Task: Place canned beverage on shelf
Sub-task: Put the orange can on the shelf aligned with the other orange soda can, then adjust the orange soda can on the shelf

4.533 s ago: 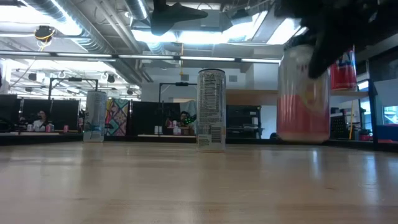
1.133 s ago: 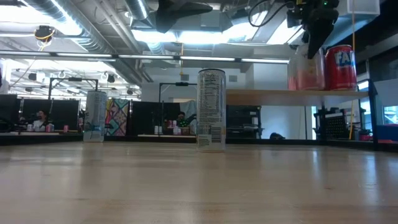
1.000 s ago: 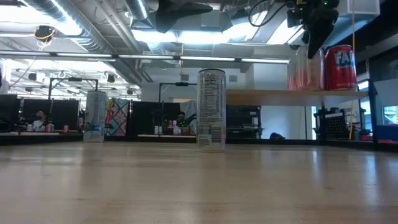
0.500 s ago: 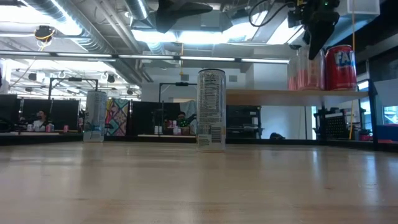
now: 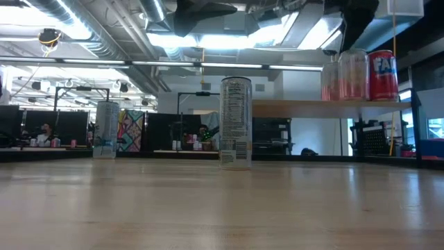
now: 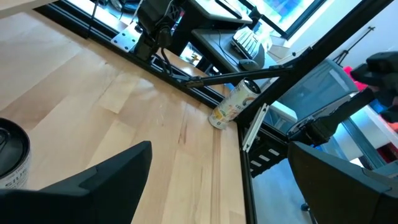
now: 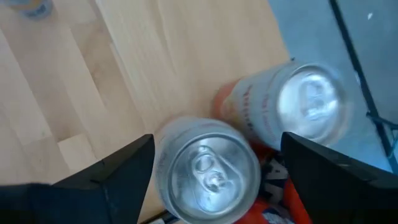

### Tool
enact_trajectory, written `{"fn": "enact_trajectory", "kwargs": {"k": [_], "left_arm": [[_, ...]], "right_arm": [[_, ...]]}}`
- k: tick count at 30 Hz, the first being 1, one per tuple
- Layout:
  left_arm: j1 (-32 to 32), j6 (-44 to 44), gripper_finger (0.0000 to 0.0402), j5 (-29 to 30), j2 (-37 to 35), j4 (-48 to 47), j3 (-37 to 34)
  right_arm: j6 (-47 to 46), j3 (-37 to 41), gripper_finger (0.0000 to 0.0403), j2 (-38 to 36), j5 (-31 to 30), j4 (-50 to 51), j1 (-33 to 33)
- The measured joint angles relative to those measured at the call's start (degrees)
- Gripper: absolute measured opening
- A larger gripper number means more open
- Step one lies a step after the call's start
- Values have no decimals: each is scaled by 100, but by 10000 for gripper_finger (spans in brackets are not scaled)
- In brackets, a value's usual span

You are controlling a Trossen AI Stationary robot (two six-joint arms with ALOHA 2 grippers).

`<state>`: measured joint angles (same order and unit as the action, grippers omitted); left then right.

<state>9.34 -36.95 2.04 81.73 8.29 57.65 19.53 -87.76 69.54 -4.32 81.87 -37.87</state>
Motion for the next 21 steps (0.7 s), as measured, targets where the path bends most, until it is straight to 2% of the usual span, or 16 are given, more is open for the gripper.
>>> {"fn": "enact_trajectory", "kwargs": {"k": [11,17,21], "left_arm": [[-2,2,373,0,0,-1,0],[-2,4,373,37,0,-1,0],[-37,9,373,39,0,-4,0]], "right_arm": [[-123,-330,335,0,5,-39,-1],[-374,-427,335,2,19,-391,0],[-562,-429,335,160,-641,-788,0]]}}
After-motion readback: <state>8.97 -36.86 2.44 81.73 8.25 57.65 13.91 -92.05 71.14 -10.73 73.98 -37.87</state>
